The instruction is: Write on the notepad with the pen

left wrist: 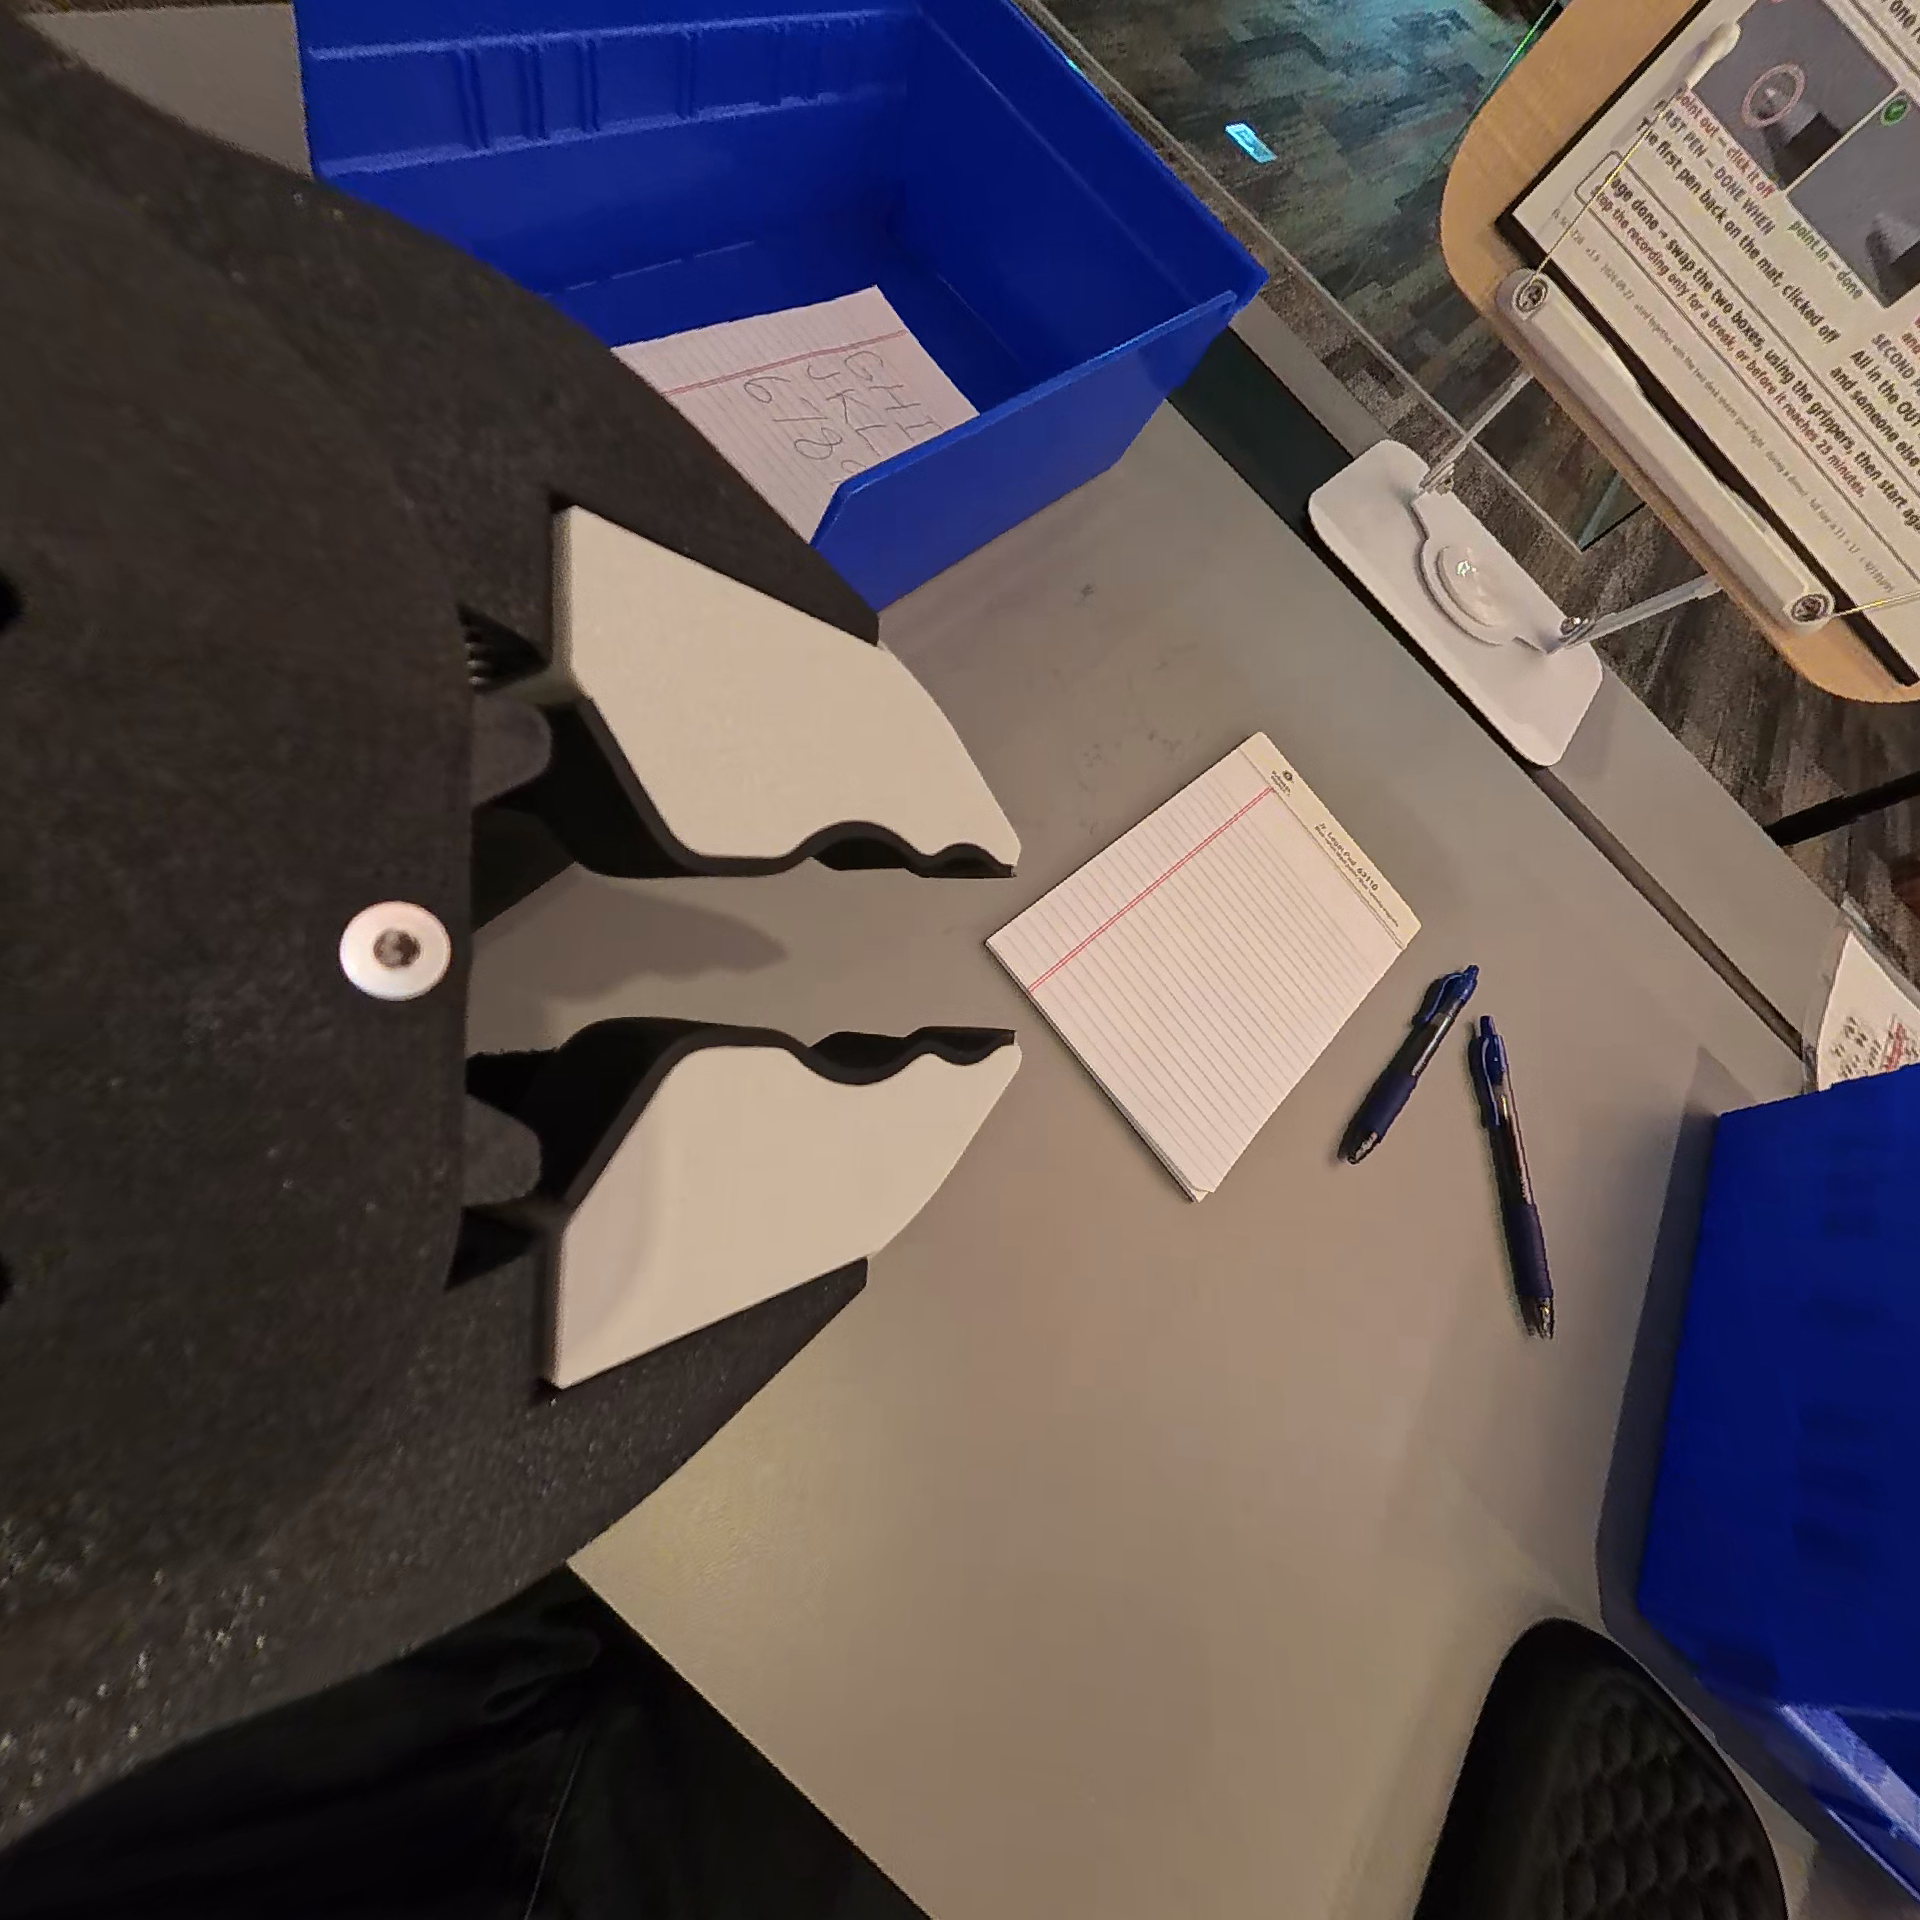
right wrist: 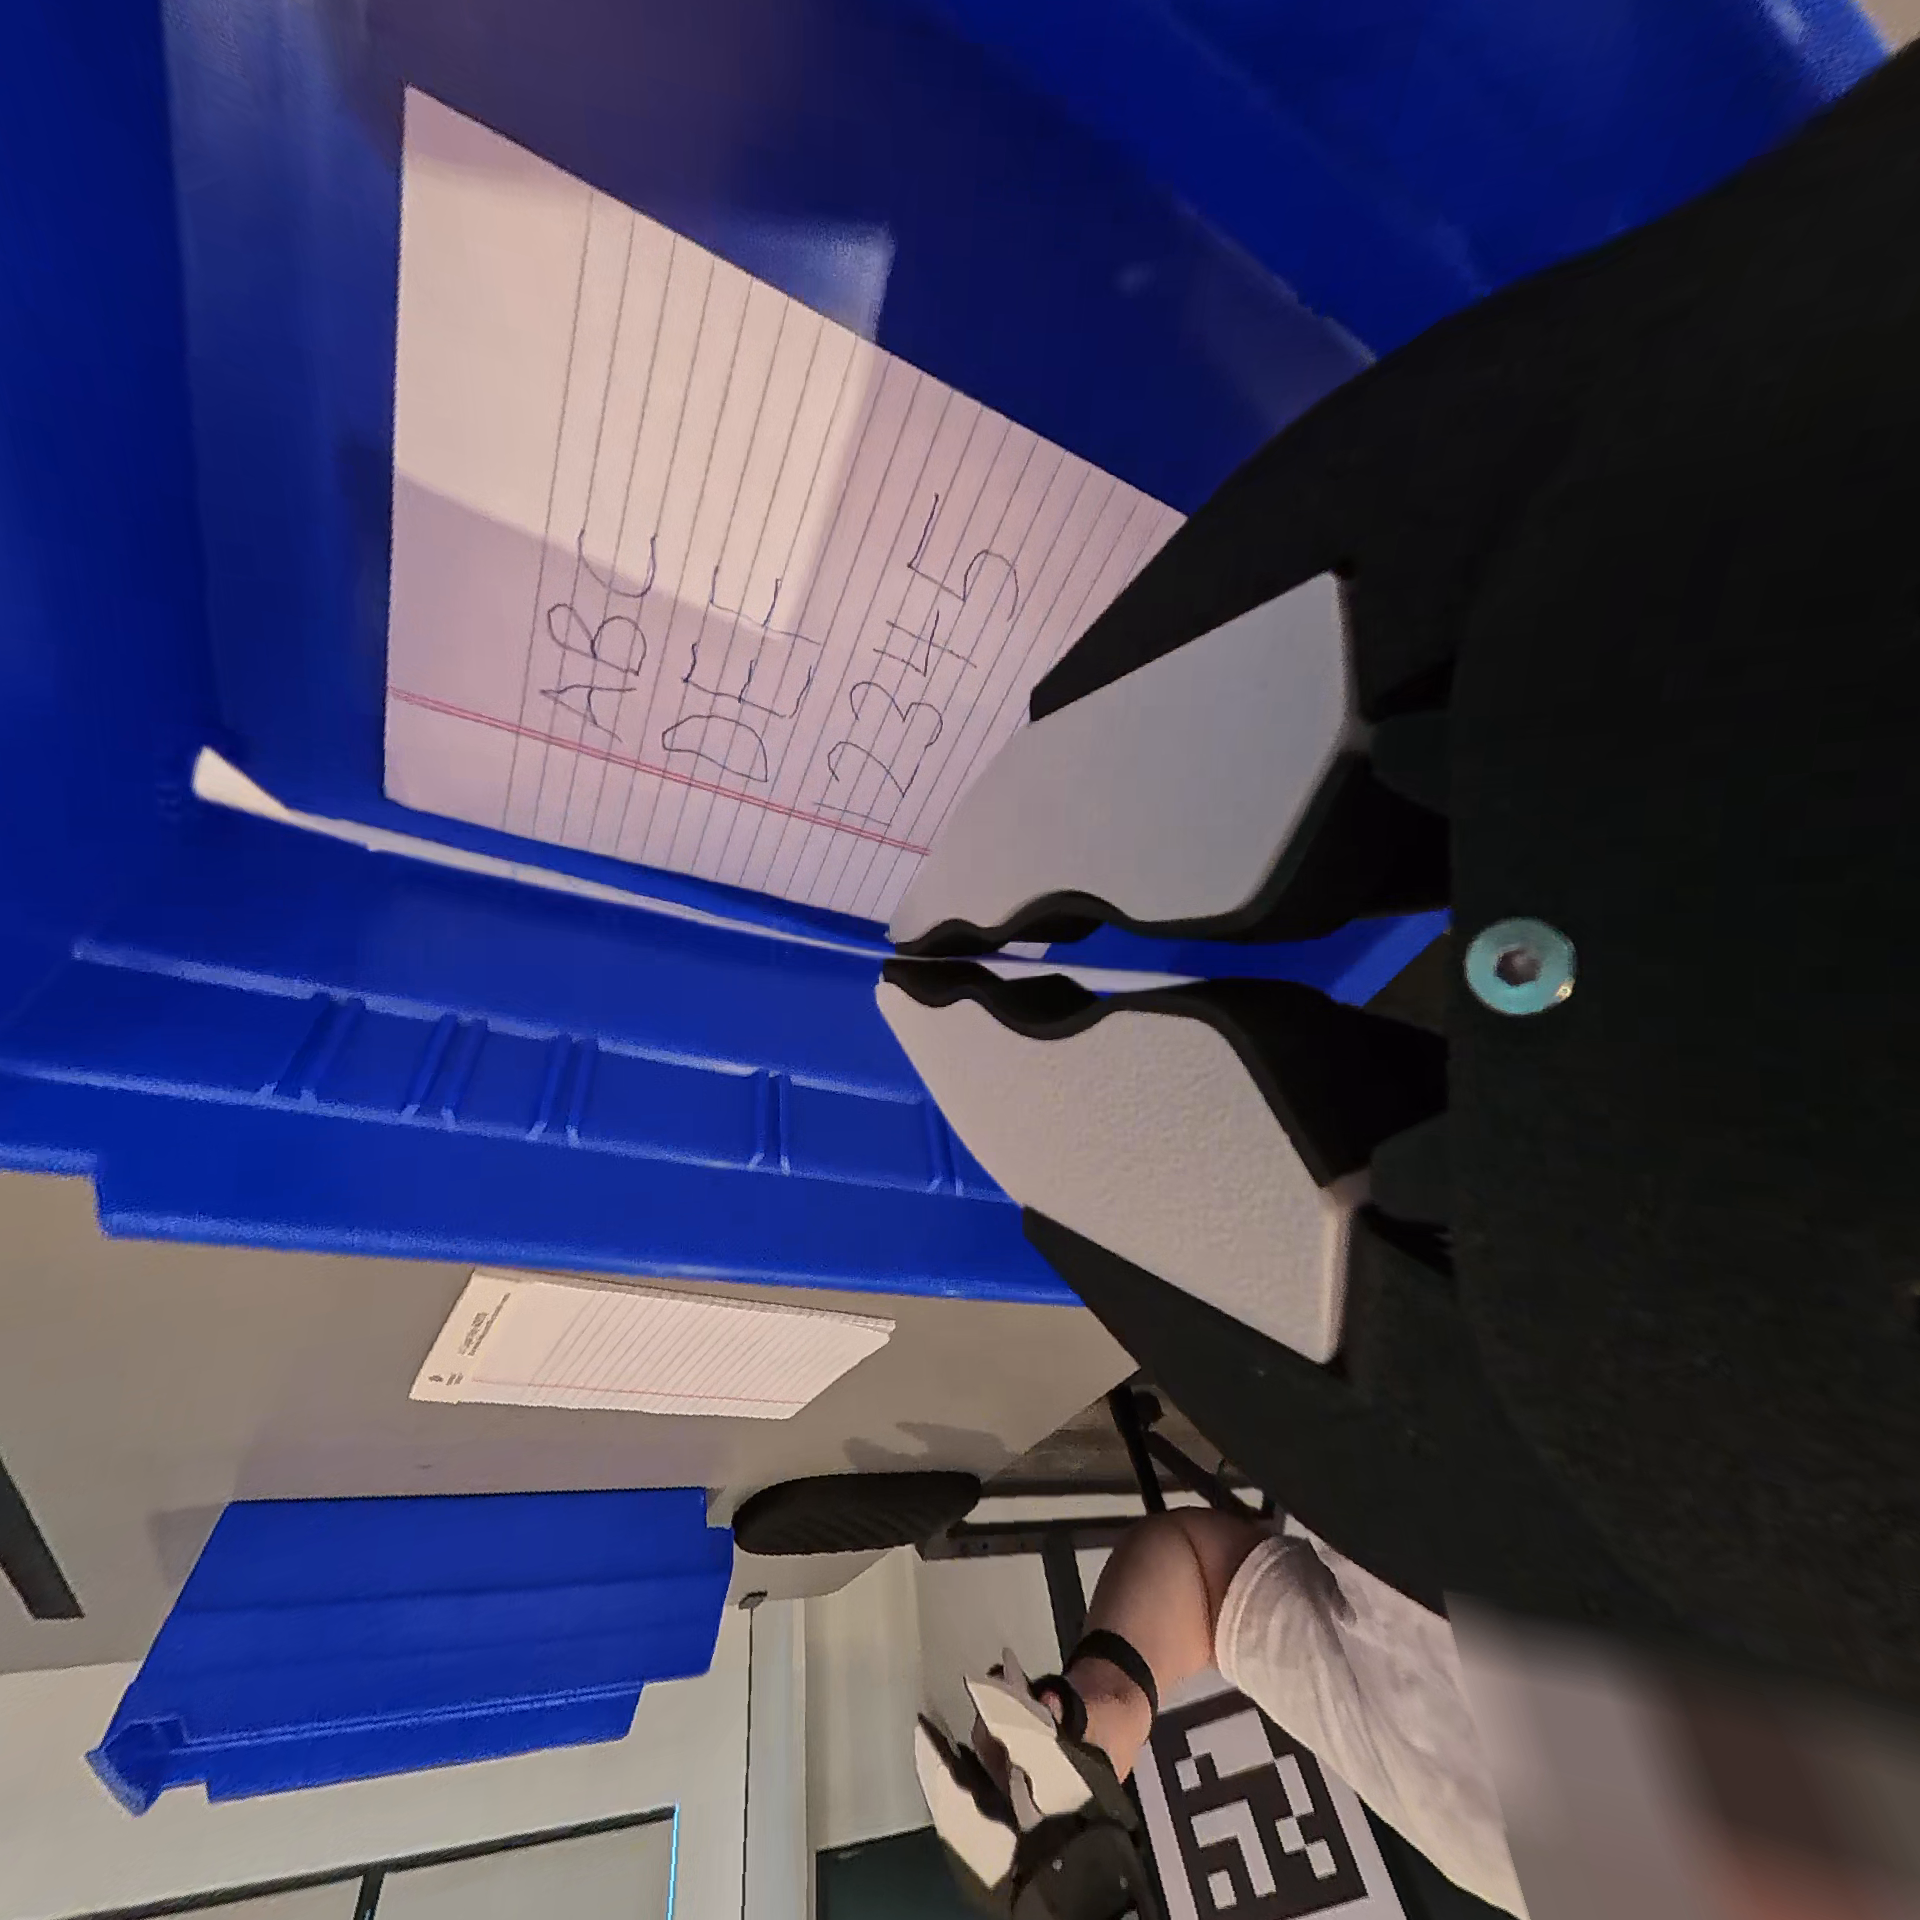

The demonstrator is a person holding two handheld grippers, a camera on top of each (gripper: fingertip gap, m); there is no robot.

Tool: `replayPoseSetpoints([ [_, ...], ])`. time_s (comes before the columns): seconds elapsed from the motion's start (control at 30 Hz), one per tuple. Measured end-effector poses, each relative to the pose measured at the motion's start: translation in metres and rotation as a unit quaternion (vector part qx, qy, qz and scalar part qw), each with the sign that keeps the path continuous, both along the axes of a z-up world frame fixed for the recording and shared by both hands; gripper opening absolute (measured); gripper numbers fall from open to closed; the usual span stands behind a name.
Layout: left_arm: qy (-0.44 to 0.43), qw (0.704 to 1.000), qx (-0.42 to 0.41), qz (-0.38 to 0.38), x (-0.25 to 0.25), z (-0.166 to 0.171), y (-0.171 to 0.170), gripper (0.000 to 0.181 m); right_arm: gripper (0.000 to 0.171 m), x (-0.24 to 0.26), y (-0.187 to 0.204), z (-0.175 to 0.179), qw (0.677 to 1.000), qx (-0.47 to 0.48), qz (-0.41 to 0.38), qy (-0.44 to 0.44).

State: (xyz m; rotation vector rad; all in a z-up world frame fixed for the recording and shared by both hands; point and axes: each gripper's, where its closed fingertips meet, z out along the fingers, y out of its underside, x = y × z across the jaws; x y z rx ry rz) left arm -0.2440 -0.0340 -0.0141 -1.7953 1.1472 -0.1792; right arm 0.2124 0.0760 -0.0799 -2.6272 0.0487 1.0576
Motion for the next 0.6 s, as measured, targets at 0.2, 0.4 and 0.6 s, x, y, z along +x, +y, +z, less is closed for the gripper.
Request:
replayPoseSetpoints([
  [0.2,0.003,1.000,-0.004,0.001,0.001,-0.002,-0.002,0.027,0.001,0.008,0.000,-0.021,1.000,-0.015,-0.006,0.000],
  [0.4,0.007,1.000,-0.004,-0.002,0.005,-0.002,-0.003,0.027,0.001,0.016,-0.003,-0.038,0.999,-0.030,-0.009,-0.025],
  [0.6,0.004,1.000,-0.003,-0.006,0.009,-0.001,-0.001,0.026,0.001,0.019,-0.002,-0.052,0.997,-0.035,-0.009,-0.072],
])
